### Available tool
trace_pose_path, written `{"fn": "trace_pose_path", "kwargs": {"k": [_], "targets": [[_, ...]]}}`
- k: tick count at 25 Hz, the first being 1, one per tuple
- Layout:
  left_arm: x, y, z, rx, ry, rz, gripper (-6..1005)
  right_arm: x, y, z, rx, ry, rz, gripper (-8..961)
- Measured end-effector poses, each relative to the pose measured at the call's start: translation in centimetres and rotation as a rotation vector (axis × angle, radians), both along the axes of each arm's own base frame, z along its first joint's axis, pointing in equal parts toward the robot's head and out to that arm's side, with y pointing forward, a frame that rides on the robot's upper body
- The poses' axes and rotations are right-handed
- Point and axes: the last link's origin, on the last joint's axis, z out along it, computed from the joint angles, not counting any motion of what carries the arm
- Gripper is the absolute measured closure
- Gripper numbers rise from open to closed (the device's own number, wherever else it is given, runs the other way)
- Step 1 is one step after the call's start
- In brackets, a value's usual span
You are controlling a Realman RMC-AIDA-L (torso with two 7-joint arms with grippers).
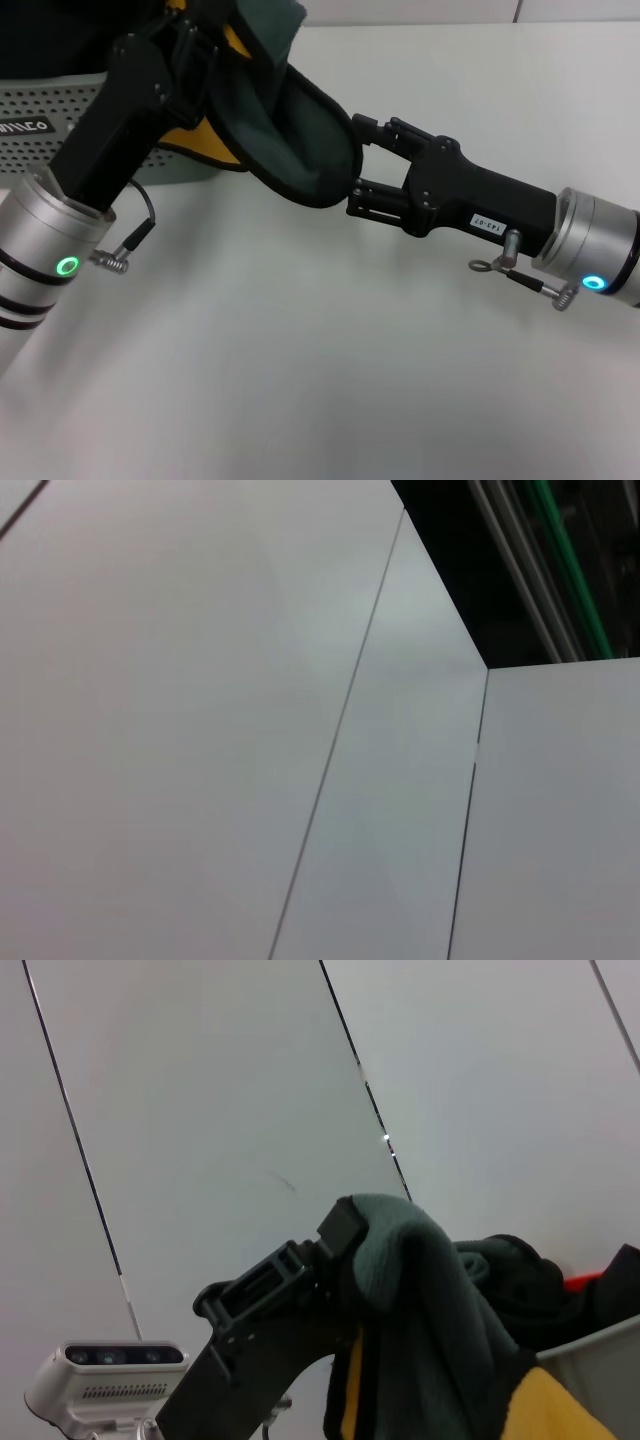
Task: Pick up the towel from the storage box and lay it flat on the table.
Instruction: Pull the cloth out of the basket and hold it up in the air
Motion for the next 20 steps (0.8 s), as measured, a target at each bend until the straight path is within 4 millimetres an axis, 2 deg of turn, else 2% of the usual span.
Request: {"fn": "trace_pose_path", "kwargs": {"k": [7, 18, 20], "targets": [[-0.22, -0.04, 0.17, 0.011, -0.007, 0.012, 964, 0.57, -0.48, -0.03, -0.004, 0.006, -0.023, 206], [0.03, 0.06, 0.11, 0.007, -0.005, 0.001, 963, 0.45, -0.14, -0.25, -0.009, -0.008, -0.033, 447], [0.03, 0.06, 0.11, 0.006, -0.005, 0.001, 963, 0.47, -0.08, -0.25, -0.007, -0.010, -0.036, 531]]}}
